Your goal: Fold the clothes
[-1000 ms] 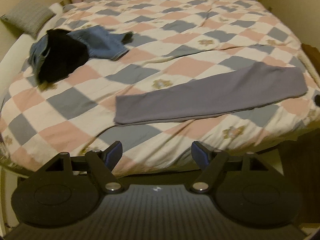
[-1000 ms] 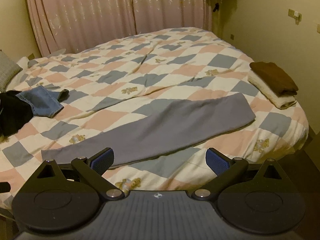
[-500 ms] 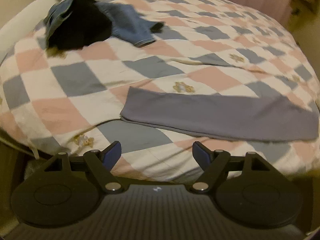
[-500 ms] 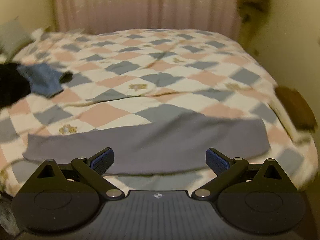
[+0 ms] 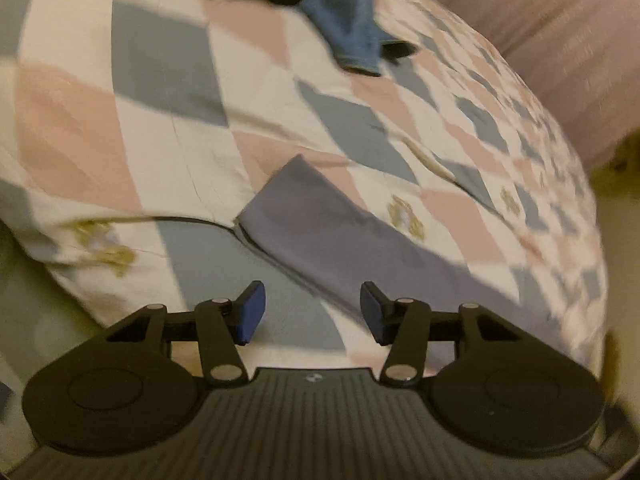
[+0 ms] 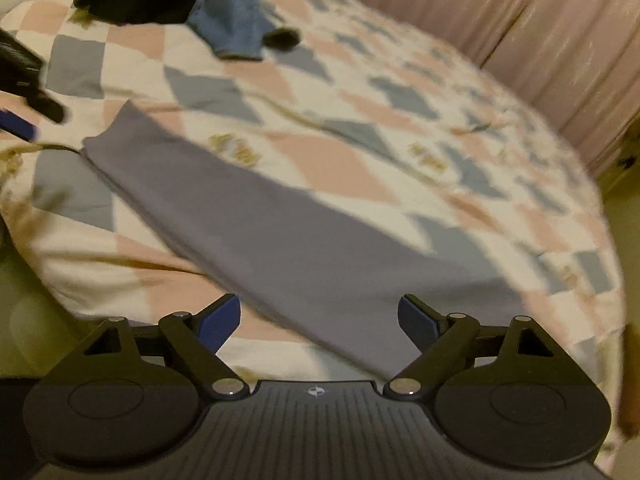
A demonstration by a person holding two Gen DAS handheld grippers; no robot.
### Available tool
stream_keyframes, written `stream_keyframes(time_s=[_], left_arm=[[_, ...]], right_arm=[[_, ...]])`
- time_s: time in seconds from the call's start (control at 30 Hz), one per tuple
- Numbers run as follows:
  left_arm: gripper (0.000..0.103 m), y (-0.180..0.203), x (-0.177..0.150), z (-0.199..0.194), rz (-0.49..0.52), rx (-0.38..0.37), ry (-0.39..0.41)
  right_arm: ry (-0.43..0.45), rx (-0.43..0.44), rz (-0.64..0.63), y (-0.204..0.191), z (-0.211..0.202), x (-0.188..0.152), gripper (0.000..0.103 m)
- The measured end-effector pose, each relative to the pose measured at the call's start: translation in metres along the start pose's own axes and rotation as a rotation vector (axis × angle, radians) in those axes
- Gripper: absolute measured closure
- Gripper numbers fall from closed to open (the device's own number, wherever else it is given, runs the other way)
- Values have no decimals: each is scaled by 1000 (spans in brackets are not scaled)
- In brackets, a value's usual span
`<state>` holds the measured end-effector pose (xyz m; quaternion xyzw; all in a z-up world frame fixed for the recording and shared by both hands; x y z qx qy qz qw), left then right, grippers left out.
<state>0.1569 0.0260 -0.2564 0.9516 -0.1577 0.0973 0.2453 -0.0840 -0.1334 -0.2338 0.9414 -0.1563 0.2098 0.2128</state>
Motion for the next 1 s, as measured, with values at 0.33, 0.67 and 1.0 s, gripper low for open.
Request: stream_keyframes(time_s=[0.33, 0.67, 1.0], left_arm=[[54, -57, 32, 94, -79, -84, -44], [99, -48, 43, 102, -112, -283, -193], [99, -28, 62, 94, -16, -328, -243]], right_arm=[[42, -11, -83, -86, 44, 32, 16], [187, -6, -277, -172, 78, 75, 37], [319, -39, -436, -248, 119, 117, 60]])
Point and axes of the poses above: each gripper's, at about its wrist camera, not at the fingertips, and z roughly the way its jaws point, y to its right, x to its top, the point moved 8 cm from there along z, roughly the way its jaws point, and after that the axes turned 3 degrees about -y, right-handed, at the moved point
